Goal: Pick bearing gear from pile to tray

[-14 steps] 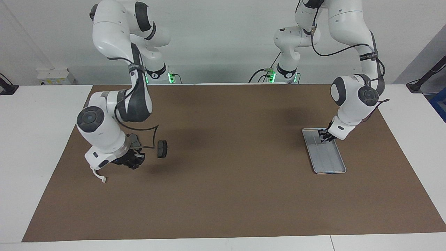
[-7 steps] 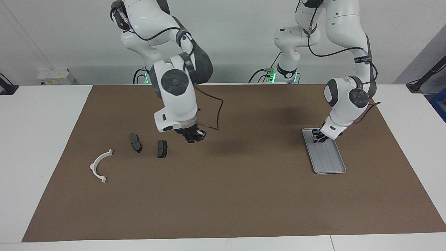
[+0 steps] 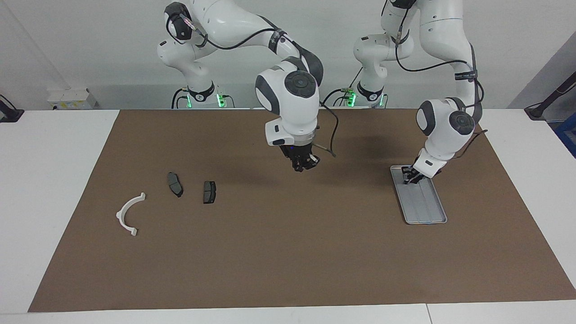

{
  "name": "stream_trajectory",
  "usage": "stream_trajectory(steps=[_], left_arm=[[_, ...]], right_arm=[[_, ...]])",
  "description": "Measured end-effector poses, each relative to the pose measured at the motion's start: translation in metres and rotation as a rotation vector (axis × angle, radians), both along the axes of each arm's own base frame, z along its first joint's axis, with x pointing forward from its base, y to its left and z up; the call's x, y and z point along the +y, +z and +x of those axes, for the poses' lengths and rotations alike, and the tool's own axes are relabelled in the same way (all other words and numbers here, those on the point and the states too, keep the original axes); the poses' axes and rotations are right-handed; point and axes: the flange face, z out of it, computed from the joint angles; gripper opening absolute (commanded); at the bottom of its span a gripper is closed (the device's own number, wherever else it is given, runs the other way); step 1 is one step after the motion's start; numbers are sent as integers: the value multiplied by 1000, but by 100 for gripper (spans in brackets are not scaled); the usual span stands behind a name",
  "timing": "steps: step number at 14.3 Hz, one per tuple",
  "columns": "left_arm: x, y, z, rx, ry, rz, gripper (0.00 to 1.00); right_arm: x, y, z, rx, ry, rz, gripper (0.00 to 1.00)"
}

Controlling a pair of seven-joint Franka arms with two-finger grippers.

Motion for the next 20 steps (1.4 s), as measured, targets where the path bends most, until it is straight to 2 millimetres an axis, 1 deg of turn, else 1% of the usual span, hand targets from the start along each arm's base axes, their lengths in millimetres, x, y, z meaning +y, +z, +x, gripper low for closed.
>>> stream_trajectory(steps=[1, 2, 3, 5, 7, 10, 16, 17, 18, 20], left_arm=[[0, 1, 0, -3, 1, -1, 100], [0, 2, 2, -9, 1, -1, 100], [-1, 7, 5, -19, -1, -2, 100], [-4, 18, 12, -44, -5, -2, 100], [-12, 23, 16, -55, -20, -4, 100], [-29, 24, 16, -58, -8, -6, 100], [-29, 24, 16, -60, 42, -5, 100], [-30, 25, 16, -61, 56, -5, 100], [-30, 25, 17, -61, 64, -5, 100], [-30, 26, 17, -64, 77, -6, 100]], right_arm=[[17, -18, -5, -7, -9, 4, 0], [29, -36, -8, -13, -18, 5, 0], [36, -52, -8, -19, -28, 9, 0], [45, -71, -6, -42, -36, 30, 0], [50, -81, -3, -68, -42, 52, 0], [53, -88, 1, -97, -44, 73, 0], [50, -119, -1, -130, -34, 74, 0], [49, -122, -1, -130, -34, 73, 32], [49, -123, -1, -128, -34, 71, 99], [45, -125, -1, -117, -33, 49, 100]])
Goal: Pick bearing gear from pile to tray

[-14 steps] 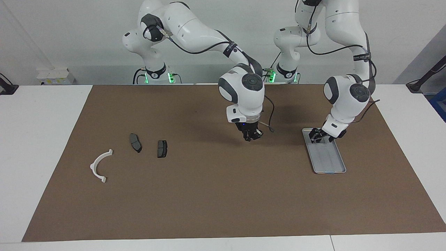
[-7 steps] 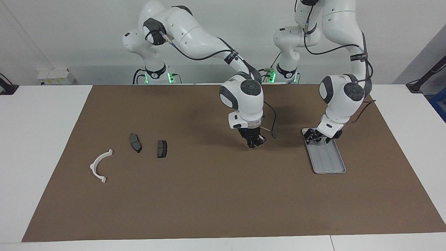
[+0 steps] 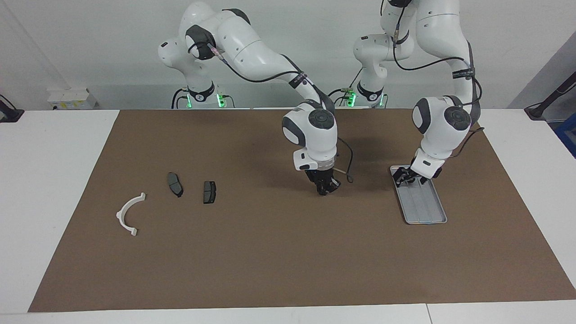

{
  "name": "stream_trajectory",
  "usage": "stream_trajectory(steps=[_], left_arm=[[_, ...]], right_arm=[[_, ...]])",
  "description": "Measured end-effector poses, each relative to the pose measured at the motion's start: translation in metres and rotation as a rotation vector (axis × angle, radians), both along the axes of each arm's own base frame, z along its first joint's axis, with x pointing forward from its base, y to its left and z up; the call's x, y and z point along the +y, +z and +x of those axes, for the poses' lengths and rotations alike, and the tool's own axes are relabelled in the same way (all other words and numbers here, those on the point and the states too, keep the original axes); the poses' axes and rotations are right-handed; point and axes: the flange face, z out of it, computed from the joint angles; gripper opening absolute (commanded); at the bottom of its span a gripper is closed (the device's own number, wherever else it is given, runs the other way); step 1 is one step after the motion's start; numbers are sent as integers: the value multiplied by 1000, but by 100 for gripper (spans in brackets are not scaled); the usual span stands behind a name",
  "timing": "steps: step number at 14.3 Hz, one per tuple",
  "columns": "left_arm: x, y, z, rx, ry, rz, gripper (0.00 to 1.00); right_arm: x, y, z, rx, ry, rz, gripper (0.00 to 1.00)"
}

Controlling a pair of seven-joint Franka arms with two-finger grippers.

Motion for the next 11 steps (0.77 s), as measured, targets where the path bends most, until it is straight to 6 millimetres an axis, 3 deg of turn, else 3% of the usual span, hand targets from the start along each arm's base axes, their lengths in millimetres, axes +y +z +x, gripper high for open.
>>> stream_trajectory(steps=[2, 4, 7, 9, 11], left_arm=[[-3, 3, 2, -8, 27, -2, 100], [-25, 10, 5, -21, 86, -8, 100], [-96, 17, -2, -34, 206, -22, 100], [-146, 22, -11, -42, 278, -35, 100], [-210, 24, -28, -45, 344, -50, 97]], right_arm=[[-11, 3, 5, 27, -1, -60, 100], [-31, 29, 24, 54, 1, -93, 100], [-89, 96, 64, 41, 65, -81, 100], [-145, 137, 81, 59, 180, -86, 100], [-207, 168, 94, 79, 338, -101, 100]])
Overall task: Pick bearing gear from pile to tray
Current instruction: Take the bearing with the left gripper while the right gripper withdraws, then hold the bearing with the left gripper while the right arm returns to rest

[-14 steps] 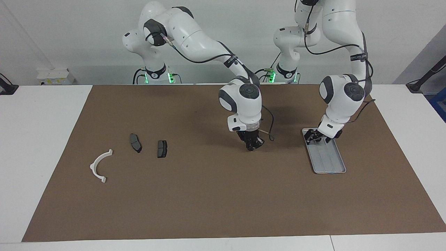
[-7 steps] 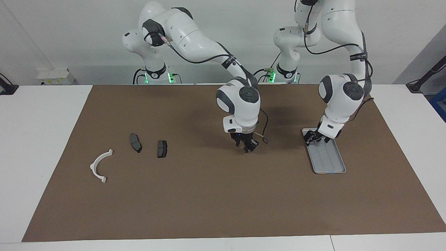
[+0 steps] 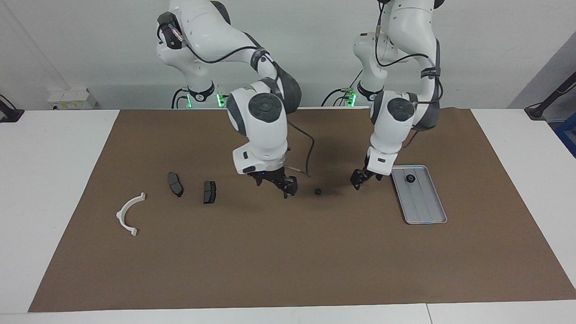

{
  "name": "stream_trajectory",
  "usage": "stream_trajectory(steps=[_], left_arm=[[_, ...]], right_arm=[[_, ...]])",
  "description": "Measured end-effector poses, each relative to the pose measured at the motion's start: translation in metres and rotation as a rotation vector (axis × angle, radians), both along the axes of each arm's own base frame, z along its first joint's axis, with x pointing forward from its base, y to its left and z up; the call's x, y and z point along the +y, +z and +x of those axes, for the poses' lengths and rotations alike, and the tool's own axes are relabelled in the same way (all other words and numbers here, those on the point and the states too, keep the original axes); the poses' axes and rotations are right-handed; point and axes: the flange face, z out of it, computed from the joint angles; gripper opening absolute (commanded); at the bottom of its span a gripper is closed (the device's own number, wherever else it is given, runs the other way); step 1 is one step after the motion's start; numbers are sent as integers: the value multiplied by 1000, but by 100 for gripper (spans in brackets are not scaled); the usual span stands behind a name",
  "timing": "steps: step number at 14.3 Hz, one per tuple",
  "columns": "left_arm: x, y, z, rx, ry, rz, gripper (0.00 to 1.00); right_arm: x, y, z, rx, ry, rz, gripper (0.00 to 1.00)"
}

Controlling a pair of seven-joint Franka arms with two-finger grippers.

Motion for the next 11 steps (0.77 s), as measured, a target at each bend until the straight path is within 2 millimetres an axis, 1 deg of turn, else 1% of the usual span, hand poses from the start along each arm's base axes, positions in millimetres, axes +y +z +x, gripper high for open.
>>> stream_trajectory(steps=[1, 2, 3, 4, 5, 6, 7, 8, 9, 11], left_arm=[[-35, -1, -9, 0, 28, -9, 89], [-64, -3, -12, -2, 48, -18, 87], [-87, -7, -12, -3, 54, -25, 84], [-102, -13, -9, -1, 49, -28, 79], [-110, -23, -7, 6, 44, -25, 73], [-114, -33, -4, 15, 42, -19, 68], [-114, -39, -2, 20, 44, -15, 67], [-113, -42, 0, 19, 46, -13, 67], [-112, -44, 1, 18, 46, -11, 67], [-112, -47, 1, 20, 46, -8, 65]], right_arm=[[-32, 12, 6, 8, 93, -3, 100], [-62, 21, 12, 8, 179, -5, 100], [-92, 28, 17, 4, 263, -11, 100], [-122, 34, 22, -1, 337, -21, 100], [-151, 37, 27, -4, 402, -27, 100], [-177, 40, 31, -5, 460, -29, 100], [-199, 42, 33, -7, 501, -30, 100], [-215, 45, 34, -10, 528, -31, 100], [-226, 49, 34, -15, 538, -32, 100], [-237, 60, 32, -29, 535, -44, 100]])
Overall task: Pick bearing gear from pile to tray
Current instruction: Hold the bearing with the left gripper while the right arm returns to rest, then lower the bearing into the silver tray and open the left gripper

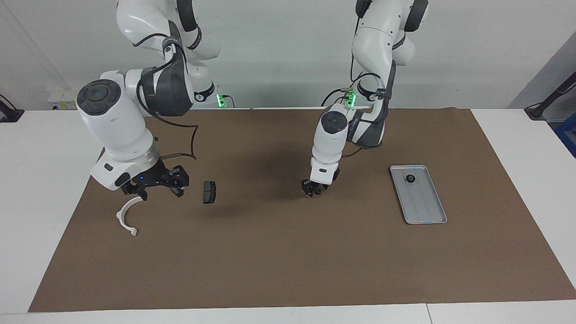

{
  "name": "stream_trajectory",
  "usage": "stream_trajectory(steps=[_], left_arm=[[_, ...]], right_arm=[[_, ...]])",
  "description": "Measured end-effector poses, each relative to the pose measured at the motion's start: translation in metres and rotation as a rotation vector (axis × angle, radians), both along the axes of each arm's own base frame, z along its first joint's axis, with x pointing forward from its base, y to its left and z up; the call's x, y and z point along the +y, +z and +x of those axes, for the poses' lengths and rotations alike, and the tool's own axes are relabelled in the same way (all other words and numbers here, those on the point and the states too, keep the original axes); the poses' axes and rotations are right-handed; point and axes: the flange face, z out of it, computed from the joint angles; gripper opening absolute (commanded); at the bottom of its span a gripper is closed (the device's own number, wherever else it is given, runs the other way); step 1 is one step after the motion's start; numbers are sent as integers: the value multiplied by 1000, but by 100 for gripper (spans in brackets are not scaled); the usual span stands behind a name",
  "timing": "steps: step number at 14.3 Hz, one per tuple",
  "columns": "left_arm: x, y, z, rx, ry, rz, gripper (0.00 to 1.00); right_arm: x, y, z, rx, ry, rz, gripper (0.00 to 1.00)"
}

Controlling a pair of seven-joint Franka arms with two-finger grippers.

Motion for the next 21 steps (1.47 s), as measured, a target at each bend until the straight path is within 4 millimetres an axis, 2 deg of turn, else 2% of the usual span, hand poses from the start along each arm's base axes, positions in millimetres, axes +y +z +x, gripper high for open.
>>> stream_trajectory(steps=[3, 7, 8, 11, 12, 13, 16, 18, 21], left_arm=[[0, -2, 0, 2, 0, 2, 64], [1, -5, 0, 6, 0, 5, 55], [1, -5, 0, 6, 0, 5, 46], [1, -6, -1, 8, -1, 6, 7], [1, -6, -1, 12, -1, 10, 2], [3, -6, -1, 24, 0, 22, 0], [10, 6, 8, 42, 11, 38, 0], [39, 25, 27, 47, -1, 47, 0], [139, 67, 59, 66, -72, 60, 0]], right_arm=[[-11, 20, -5, -29, -15, -4, 100], [-20, 57, -24, -39, -28, -4, 100], [-21, 68, -32, -33, -31, -5, 100], [-23, 100, -58, -31, -32, -5, 100], [-23, 105, -66, -32, -32, -5, 100], [-23, 109, -76, -31, -31, -5, 100], [-25, 119, -106, -36, -33, -6, 100], [-29, 125, -126, -36, -39, -5, 100], [-27, 133, -150, -40, -35, -1, 100]])
